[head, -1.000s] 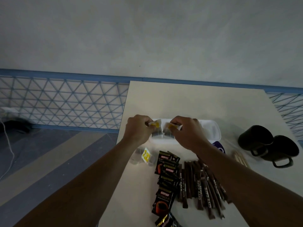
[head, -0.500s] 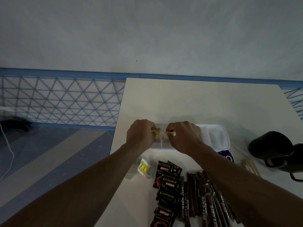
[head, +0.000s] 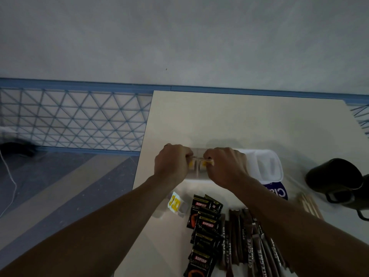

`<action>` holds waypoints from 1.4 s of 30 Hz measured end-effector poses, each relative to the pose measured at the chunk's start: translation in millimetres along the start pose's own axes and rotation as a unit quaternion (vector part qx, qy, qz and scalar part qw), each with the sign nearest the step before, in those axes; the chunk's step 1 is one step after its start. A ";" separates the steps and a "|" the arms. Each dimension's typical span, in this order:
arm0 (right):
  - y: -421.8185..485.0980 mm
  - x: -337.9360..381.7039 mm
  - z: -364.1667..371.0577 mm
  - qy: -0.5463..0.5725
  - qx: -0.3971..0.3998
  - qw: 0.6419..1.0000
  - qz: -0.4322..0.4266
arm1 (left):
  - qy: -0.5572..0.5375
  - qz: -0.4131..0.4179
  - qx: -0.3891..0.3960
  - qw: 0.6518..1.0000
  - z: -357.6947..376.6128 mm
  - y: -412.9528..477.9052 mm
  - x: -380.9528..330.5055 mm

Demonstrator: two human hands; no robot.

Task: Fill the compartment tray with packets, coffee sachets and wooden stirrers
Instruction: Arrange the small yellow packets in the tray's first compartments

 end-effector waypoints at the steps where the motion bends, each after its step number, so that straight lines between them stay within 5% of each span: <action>1: -0.8 -1.2 -1.1 0.005 -0.001 1.000 0.003 | -0.001 0.001 -0.003 1.000 -0.9 0.2 0.9; 28: 7.5 0.9 -7.6 0.027 0.022 0.999 0.011 | -0.041 0.046 -0.061 0.996 -18.0 -2.7 -2.9; 42: -3.6 5.8 -31.0 0.053 -0.029 0.998 0.019 | -0.104 0.034 -0.087 0.990 -44.2 -14.3 9.9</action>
Point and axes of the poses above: each hand's wrist, its own y-axis towards the middle knuckle, its own z-axis out of the palm, x = y × z, the point moved 9 cm from there along y, towards the middle knuckle, and after that the axes turned 11 degrees about -y, right-handed, at the moved point
